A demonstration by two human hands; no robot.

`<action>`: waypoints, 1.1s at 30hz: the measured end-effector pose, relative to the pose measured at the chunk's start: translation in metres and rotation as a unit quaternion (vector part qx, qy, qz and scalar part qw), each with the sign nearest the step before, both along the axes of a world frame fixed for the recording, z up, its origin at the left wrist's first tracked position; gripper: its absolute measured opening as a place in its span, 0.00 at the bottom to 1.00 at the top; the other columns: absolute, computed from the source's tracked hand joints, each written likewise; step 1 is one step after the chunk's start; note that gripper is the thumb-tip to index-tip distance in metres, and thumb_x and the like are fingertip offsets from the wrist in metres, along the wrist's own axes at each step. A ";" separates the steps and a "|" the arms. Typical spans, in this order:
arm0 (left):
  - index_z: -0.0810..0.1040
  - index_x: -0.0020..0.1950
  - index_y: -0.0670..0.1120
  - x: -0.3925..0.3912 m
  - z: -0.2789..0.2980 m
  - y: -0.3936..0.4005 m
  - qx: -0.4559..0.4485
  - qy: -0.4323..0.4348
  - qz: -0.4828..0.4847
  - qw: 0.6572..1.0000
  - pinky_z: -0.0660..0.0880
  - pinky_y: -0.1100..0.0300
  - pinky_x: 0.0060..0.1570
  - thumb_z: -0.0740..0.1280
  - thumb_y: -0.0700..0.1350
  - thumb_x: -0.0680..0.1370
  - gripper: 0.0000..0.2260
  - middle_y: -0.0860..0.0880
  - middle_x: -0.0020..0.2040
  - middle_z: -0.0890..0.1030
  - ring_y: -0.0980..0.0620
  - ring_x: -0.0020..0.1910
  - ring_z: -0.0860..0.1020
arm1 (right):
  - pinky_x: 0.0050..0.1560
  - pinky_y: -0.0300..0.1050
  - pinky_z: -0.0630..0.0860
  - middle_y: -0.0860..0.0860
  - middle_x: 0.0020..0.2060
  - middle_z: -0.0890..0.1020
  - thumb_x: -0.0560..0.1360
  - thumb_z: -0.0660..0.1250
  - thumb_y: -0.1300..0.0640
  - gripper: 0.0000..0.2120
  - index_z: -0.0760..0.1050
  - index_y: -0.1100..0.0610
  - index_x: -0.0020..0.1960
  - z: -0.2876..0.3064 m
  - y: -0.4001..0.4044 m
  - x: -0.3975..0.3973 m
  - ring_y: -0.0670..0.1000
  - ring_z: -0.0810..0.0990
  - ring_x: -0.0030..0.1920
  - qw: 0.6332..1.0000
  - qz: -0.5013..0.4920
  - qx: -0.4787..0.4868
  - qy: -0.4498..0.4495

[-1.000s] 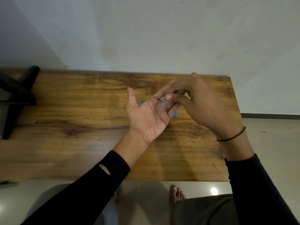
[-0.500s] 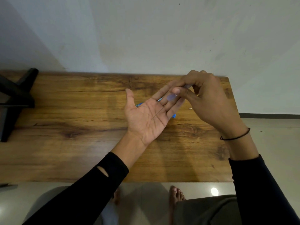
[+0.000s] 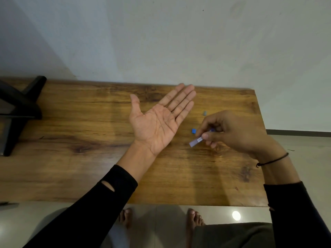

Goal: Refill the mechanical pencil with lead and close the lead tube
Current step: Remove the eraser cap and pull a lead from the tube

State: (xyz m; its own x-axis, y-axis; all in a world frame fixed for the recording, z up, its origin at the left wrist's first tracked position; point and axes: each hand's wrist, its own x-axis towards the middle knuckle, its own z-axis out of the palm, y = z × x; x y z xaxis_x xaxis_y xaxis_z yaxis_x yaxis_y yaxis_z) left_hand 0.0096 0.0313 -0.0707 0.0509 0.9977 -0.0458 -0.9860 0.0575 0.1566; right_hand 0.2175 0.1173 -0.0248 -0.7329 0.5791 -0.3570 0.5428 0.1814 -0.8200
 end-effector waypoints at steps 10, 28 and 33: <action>0.59 0.84 0.33 0.001 -0.001 0.000 -0.003 0.025 0.008 1.000 0.53 0.46 0.87 0.46 0.80 0.77 0.56 0.31 0.84 0.63 0.37 0.86 0.60 | 0.41 0.47 0.78 0.59 0.41 0.87 0.73 0.81 0.63 0.06 0.84 0.58 0.44 -0.007 -0.008 -0.013 0.50 0.80 0.36 0.985 -0.039 0.090 -0.143; 0.76 0.74 0.34 0.013 -0.001 -0.004 -0.078 0.101 0.011 0.992 0.75 0.55 0.63 0.47 0.82 0.76 0.55 0.36 0.71 0.80 0.42 0.67 0.81 | 0.49 0.56 0.76 0.57 0.56 0.78 0.80 0.68 0.66 0.09 0.84 0.59 0.57 0.010 -0.045 -0.052 0.57 0.75 0.53 0.897 0.022 0.434 0.076; 0.77 0.72 0.35 0.017 0.008 -0.006 -0.125 0.113 0.013 0.986 0.62 0.57 0.54 0.48 0.81 0.76 0.53 0.35 0.85 0.61 0.43 0.67 0.64 | 0.53 0.60 0.70 0.60 0.61 0.78 0.81 0.65 0.64 0.09 0.83 0.56 0.53 0.006 -0.048 -0.055 0.63 0.73 0.57 0.859 0.069 0.507 0.004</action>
